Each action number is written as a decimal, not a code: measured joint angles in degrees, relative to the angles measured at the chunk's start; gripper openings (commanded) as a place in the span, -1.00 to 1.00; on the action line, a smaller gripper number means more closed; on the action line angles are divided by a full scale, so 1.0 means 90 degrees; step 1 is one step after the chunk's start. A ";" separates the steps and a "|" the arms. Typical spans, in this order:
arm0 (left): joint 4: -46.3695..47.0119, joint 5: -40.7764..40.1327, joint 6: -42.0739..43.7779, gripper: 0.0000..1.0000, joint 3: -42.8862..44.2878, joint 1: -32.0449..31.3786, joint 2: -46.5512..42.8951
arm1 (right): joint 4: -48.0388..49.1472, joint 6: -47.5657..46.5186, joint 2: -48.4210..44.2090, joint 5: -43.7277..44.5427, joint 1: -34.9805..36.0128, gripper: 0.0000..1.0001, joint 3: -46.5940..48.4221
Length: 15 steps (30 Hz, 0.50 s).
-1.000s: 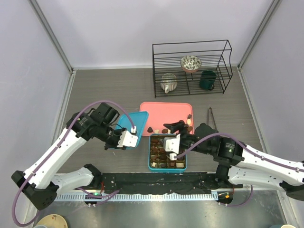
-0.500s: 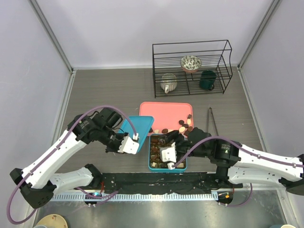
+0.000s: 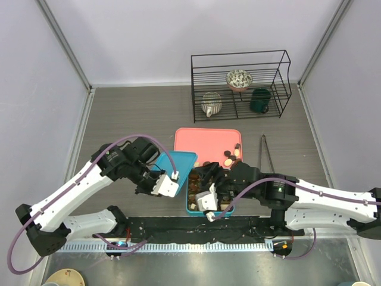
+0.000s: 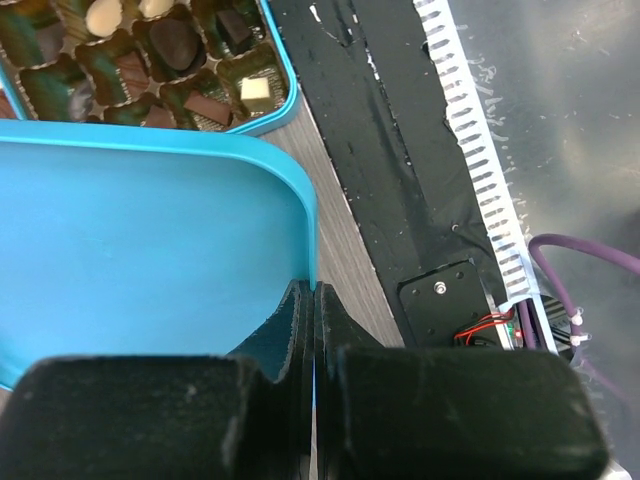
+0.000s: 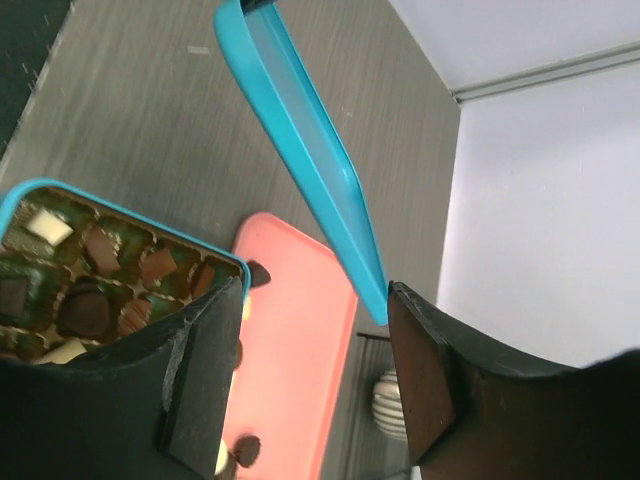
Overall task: Pack the chocolate
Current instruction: Pick up the box lid from the center of the board.
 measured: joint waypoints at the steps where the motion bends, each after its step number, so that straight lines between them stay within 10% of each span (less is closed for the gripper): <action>1: 0.0005 0.0000 0.0000 -1.00 0.0002 -0.0029 0.0039 | -0.0002 -0.0146 0.0068 0.0075 0.0007 0.28 0.0000; 15: 0.0002 -0.0046 -0.0010 -1.00 0.0296 -0.0578 0.0505 | 0.0612 -0.1384 0.0707 0.0522 0.0032 0.24 -0.0442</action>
